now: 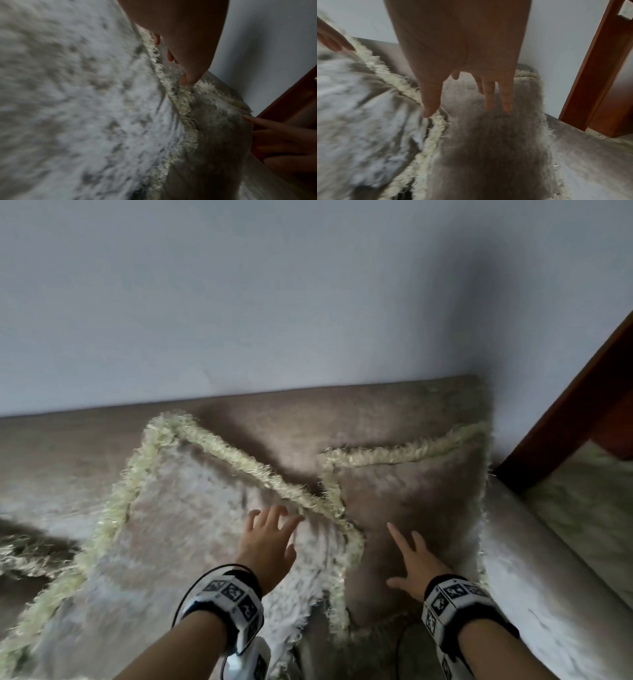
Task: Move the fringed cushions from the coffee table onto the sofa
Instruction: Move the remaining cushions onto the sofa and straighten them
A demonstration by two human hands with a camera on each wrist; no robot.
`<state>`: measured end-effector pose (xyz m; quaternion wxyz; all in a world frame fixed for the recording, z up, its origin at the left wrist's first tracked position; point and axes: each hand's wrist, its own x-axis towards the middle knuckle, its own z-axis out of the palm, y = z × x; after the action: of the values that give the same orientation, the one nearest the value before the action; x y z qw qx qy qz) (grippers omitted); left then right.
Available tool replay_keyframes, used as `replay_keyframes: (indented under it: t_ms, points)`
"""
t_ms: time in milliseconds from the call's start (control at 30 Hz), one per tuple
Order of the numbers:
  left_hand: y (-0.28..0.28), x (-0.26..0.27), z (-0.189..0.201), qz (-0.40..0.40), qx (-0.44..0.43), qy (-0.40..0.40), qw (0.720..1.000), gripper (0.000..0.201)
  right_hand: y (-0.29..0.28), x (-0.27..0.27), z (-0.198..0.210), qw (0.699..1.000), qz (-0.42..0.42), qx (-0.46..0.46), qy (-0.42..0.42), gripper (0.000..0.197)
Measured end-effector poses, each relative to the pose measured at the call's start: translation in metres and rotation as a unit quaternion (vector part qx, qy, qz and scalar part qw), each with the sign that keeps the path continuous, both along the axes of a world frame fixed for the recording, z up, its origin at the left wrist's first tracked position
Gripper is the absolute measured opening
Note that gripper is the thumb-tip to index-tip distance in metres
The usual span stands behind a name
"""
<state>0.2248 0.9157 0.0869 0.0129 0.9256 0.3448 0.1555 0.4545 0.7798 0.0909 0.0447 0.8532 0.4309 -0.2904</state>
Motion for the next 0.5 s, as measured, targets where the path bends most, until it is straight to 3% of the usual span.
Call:
replay_keyframes:
  t_ms: [267,500]
  points:
    - [-0.02,0.192,-0.017,-0.028,-0.015,0.058,0.998,0.08,-0.018,0.162,-0.029,0.999,-0.021,0.019,0.02,0.094]
    - [-0.005,0.289,-0.032,-0.049,0.024,0.117,0.992,0.121,-0.017,0.244,-0.071,0.991,-0.044,0.089,0.089,0.097]
